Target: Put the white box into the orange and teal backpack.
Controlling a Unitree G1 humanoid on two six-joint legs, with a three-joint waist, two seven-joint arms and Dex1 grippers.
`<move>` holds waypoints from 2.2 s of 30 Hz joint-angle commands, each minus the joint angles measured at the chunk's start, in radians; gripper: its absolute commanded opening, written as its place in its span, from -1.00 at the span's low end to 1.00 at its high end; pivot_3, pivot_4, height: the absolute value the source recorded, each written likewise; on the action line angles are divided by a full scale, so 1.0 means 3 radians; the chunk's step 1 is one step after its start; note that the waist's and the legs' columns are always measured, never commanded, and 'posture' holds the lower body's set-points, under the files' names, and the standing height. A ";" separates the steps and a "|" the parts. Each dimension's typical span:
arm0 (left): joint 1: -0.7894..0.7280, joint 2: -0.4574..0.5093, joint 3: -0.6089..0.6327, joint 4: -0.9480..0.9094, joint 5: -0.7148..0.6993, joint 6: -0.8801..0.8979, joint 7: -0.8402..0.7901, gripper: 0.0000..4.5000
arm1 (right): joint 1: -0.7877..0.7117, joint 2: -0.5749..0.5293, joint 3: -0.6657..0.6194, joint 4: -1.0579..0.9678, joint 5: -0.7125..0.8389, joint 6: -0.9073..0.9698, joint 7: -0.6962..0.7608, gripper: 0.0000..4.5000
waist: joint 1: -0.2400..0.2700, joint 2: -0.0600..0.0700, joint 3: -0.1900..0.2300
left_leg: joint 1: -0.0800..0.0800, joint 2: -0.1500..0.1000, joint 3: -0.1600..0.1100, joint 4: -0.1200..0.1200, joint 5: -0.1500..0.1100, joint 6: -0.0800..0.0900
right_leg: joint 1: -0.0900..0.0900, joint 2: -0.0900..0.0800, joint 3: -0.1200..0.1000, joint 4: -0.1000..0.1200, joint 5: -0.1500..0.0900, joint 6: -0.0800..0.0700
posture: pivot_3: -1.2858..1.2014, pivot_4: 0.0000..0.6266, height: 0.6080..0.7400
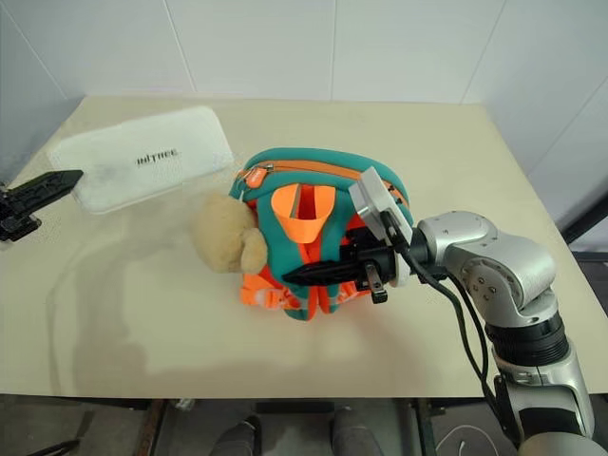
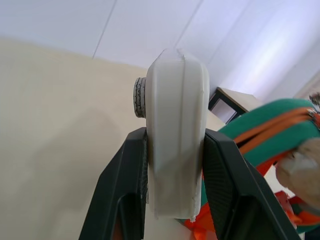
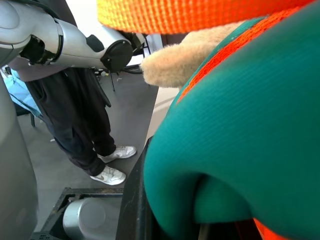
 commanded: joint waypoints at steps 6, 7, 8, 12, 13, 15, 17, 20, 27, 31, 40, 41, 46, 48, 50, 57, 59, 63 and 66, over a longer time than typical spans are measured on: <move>0.0425 0.0047 0.0359 -0.0673 -0.0364 -0.0193 -0.0509 -0.46 | 0.0109 -0.0165 -0.0186 0.0003 0.0004 -0.0042 0.0002 -1.00 | 0.0043 -0.0002 0.0001 | 0.0000 0.0001 0.0000 0.0004 0.0000 0.0001 | 0.0001 0.0001 0.0000 0.0001 0.0000 -0.0001 | 0.03 -0.52 1.00; 0.0453 0.0057 0.0358 -0.0698 -0.0382 -0.0187 -0.0534 -0.46 | 0.0118 -0.0173 -0.0188 -0.0002 0.0006 -0.0038 -0.0002 -1.00 | 0.0043 -0.0002 0.0001 | 0.0000 0.0001 0.0000 0.0005 -0.0001 0.0001 | 0.0002 0.0001 0.0000 0.0001 0.0000 0.0000 | 0.03 -0.52 1.00; 0.0478 0.0073 0.0332 -0.0715 -0.0361 -0.0218 -0.0568 -0.46 | 0.0131 -0.0178 -0.0193 -0.0002 0.0005 -0.0035 -0.0006 -1.00 | 0.0043 -0.0002 0.0001 | 0.0000 0.0001 0.0000 0.0005 -0.0001 0.0001 | 0.0002 0.0001 0.0000 0.0001 0.0000 0.0000 | 0.03 -0.52 1.00; 0.0417 0.0084 0.0254 -0.0747 -0.0341 -0.0293 -0.0616 -0.46 | 0.0179 -0.0182 -0.0216 -0.0017 0.0008 -0.0023 -0.0027 -1.00 | 0.0043 -0.0002 0.0001 | 0.0001 0.0001 0.0000 0.0007 -0.0001 0.0001 | 0.0002 0.0002 0.0000 0.0002 0.0000 0.0000 | 0.03 -0.52 1.00; 0.0398 0.0099 0.0213 -0.0747 -0.0313 -0.0321 -0.0636 -0.46 | 0.0199 -0.0185 -0.0213 -0.0030 0.0003 -0.0030 -0.0026 -1.00 | 0.0044 -0.0003 0.0001 | 0.0001 0.0001 0.0000 0.0007 -0.0001 0.0002 | 0.0002 0.0001 0.0000 0.0002 0.0000 0.0000 | 0.03 -0.52 1.00; 0.0383 0.0136 0.0130 -0.0748 -0.0268 -0.0348 -0.0685 -0.46 | 0.0218 -0.0182 -0.0210 -0.0046 0.0000 -0.0038 -0.0033 -1.00 | 0.0045 -0.0002 0.0001 | 0.0001 0.0001 0.0000 0.0007 -0.0001 0.0001 | 0.0003 0.0002 0.0000 0.0002 0.0000 0.0000 | 0.03 -0.52 1.00; 0.0396 0.0197 -0.0002 -0.0728 -0.0164 -0.0431 -0.0757 -0.46 | 0.0215 -0.0174 -0.0210 -0.0039 -0.0008 -0.0051 -0.0037 -1.00 | 0.0044 -0.0002 0.0001 | 0.0001 0.0001 0.0000 0.0007 -0.0001 0.0002 | 0.0003 0.0002 0.0000 0.0001 0.0000 0.0000 | 0.03 -0.52 1.00; 0.0324 0.0264 -0.0197 -0.0650 -0.0061 -0.0562 -0.0870 -0.46 | 0.0204 -0.0170 -0.0197 -0.0008 -0.0036 -0.0079 -0.0025 -1.00 | 0.0044 -0.0002 0.0001 | 0.0001 0.0001 0.0000 0.0006 -0.0001 0.0002 | 0.0002 0.0002 0.0000 0.0001 0.0000 0.0000 | 0.03 -0.52 1.00; -0.0171 0.0433 -0.0801 -0.0362 0.0336 -0.1003 -0.1237 -0.46 | 0.0172 -0.0160 -0.0134 0.0077 -0.0150 -0.0162 0.0054 -1.00 | 0.0062 -0.0002 0.0001 | 0.0001 0.0001 0.0000 0.0008 -0.0001 0.0002 | 0.0004 0.0003 -0.0001 0.0001 0.0000 0.0000 | 0.03 -0.52 1.00; -0.0510 0.0457 -0.1107 -0.0277 0.0563 -0.1246 -0.1398 -0.46 | 0.0162 -0.0152 -0.0110 0.0114 -0.0203 -0.0205 0.0086 -1.00 | 0.0062 -0.0002 0.0001 | 0.0000 0.0001 0.0000 0.0008 -0.0001 0.0002 | 0.0004 0.0003 0.0000 0.0001 0.0000 0.0000 | 0.03 -0.52 1.00; -0.1291 0.0332 -0.1909 -0.0069 0.1134 -0.1412 -0.1275 -0.46 | 0.0085 -0.0094 -0.0046 0.0209 -0.0285 -0.0266 0.0124 -1.00 | 0.0057 -0.0002 0.0001 | 0.0000 0.0001 -0.0001 0.0012 -0.0001 0.0002 | 0.0005 0.0005 0.0000 0.0005 0.0000 0.0001 | 0.03 -0.52 1.00; -0.1347 0.0302 -0.1946 -0.0050 0.1153 -0.1396 -0.1259 -0.46 | 0.0077 -0.0088 -0.0040 0.0218 -0.0289 -0.0270 0.0125 -1.00 | 0.0057 -0.0002 0.0001 | 0.0001 0.0001 -0.0001 0.0013 -0.0001 0.0002 | 0.0005 0.0006 0.0000 0.0005 0.0001 0.0001 | 0.03 -0.52 1.00; -0.1700 -0.0173 -0.2211 -0.0051 0.1253 -0.1044 -0.0971 -0.46 | 0.0028 -0.0040 0.0003 0.0255 -0.0311 -0.0299 0.0126 -1.00 | 0.0063 -0.0002 0.0001 | 0.0001 0.0001 -0.0002 0.0016 -0.0001 0.0003 | 0.0006 0.0006 0.0000 0.0009 0.0001 0.0002 | 0.03 -0.52 1.00; -0.1775 -0.0337 -0.2235 -0.0023 0.1271 -0.0914 -0.0884 -0.46 | 0.0016 -0.0028 0.0016 0.0271 -0.0320 -0.0307 0.0138 -1.00 | 0.0069 -0.0002 0.0001 | 0.0000 0.0001 -0.0004 0.0019 -0.0001 0.0003 | 0.0007 0.0006 0.0000 0.0009 0.0001 0.0003 | 0.03 -0.52 1.00; -0.1816 -0.0548 -0.2301 0.0029 0.1337 -0.0911 -0.0789 -0.46 | 0.0011 -0.0015 0.0028 0.0275 -0.0331 -0.0314 0.0144 -1.00 | 0.0060 -0.0002 0.0001 | 0.0000 0.0001 -0.0004 0.0020 -0.0001 0.0003 | 0.0008 0.0006 0.0000 0.0009 0.0002 0.0003 | 0.03 -0.52 1.00; -0.2007 -0.1277 -0.2459 0.0437 0.1565 -0.1108 -0.0506 -0.46 | -0.0009 0.0033 0.0034 0.0265 -0.0339 -0.0300 0.0135 -1.00 | 0.0062 -0.0002 0.0001 | 0.0000 0.0001 -0.0005 0.0025 -0.0001 0.0003 | 0.0008 0.0006 0.0000 0.0013 0.0003 0.0004 | 0.03 -0.52 1.00; -0.2030 -0.1364 -0.2463 0.0494 0.1617 -0.1143 -0.0481 -0.46 | -0.0007 0.0037 0.0029 0.0259 -0.0338 -0.0296 0.0134 -1.00 | 0.0063 -0.0002 0.0001 | 0.0000 0.0001 -0.0005 0.0028 -0.0001 0.0003 | 0.0009 0.0007 0.0000 0.0014 0.0003 0.0005 | 0.03 -0.52 1.00; -0.2062 -0.1340 -0.2691 0.0371 0.1742 -0.0659 -0.0567 -0.02 | -0.0002 0.0062 0.0014 0.0206 -0.0324 -0.0282 0.0073 -1.00 | 0.0058 -0.0002 0.0001 | 0.0000 0.0000 -0.0006 0.0034 -0.0001 0.0004 | 0.0013 0.0008 0.0001 0.0014 0.0005 0.0009 | 0.03 -0.52 1.00; -0.2000 -0.1207 -0.2602 0.0143 0.1666 -0.0488 -0.0604 0.38 | 0.0012 0.0064 -0.0007 0.0175 -0.0307 -0.0268 0.0039 -1.00 | 0.0042 -0.0001 0.0001 | 0.0000 0.0000 -0.0007 0.0034 -0.0001 0.0004 | 0.0014 0.0008 0.0001 0.0014 0.0005 0.0009 | 0.03 -0.52 1.00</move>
